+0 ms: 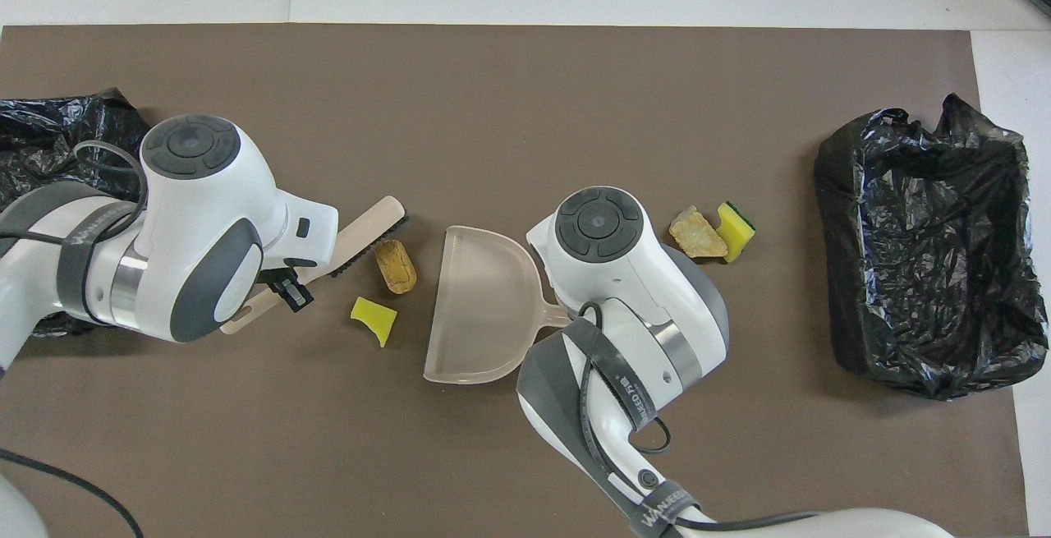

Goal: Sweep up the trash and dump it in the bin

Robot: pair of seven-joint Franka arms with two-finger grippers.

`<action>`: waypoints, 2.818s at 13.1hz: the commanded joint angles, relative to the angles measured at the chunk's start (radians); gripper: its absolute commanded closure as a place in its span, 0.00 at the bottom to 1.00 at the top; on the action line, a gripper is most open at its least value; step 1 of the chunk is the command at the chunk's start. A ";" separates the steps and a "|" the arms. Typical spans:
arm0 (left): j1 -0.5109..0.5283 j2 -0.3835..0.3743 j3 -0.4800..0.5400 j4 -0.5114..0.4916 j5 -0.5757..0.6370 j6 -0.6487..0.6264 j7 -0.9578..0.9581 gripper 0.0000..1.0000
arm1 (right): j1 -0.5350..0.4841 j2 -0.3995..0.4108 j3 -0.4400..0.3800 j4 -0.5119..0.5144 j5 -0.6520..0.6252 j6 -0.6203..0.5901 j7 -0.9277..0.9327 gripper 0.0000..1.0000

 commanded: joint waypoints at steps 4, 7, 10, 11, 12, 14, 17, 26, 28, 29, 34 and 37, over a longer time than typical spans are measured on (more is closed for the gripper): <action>0.174 -0.175 0.019 -0.073 -0.066 -0.079 -0.116 1.00 | 0.000 -0.010 0.003 -0.013 -0.015 0.008 0.029 1.00; 0.235 -0.209 0.019 -0.191 -0.066 0.012 -0.157 1.00 | -0.006 -0.013 0.003 -0.032 -0.015 0.031 0.019 1.00; 0.231 -0.174 0.019 -0.225 -0.066 0.075 -0.384 1.00 | -0.012 -0.010 0.003 -0.069 -0.015 0.106 0.017 1.00; 0.220 -0.187 0.017 -0.271 -0.066 0.092 -0.420 1.00 | -0.014 -0.010 0.005 -0.071 -0.015 0.107 0.017 1.00; 0.208 -0.207 0.014 -0.314 -0.071 0.106 -0.450 1.00 | -0.012 -0.010 0.003 -0.072 -0.015 0.109 0.017 1.00; 0.132 -0.224 0.014 -0.347 -0.115 0.115 -0.513 1.00 | -0.014 -0.010 0.003 -0.072 -0.015 0.109 0.017 1.00; 0.017 -0.208 0.014 -0.373 -0.212 0.226 -0.584 1.00 | -0.014 -0.010 0.003 -0.072 -0.015 0.109 0.017 1.00; -0.350 -0.204 0.013 -0.390 -0.376 0.391 -0.821 1.00 | -0.014 -0.010 0.003 -0.072 -0.015 0.109 0.019 1.00; -0.355 -0.203 0.014 -0.385 -0.376 0.383 -0.845 1.00 | -0.014 -0.010 0.003 -0.072 -0.015 0.111 0.019 1.00; -0.341 -0.198 0.017 -0.373 -0.376 0.379 -0.849 1.00 | -0.014 -0.010 0.003 -0.072 -0.015 0.109 0.019 1.00; -0.200 -0.201 0.023 -0.295 -0.300 0.259 -0.905 1.00 | -0.015 -0.010 0.003 -0.071 -0.015 0.109 0.019 1.00; -0.153 -0.211 0.027 -0.259 -0.281 0.206 -0.928 1.00 | -0.032 -0.010 0.003 -0.048 -0.006 0.098 0.017 1.00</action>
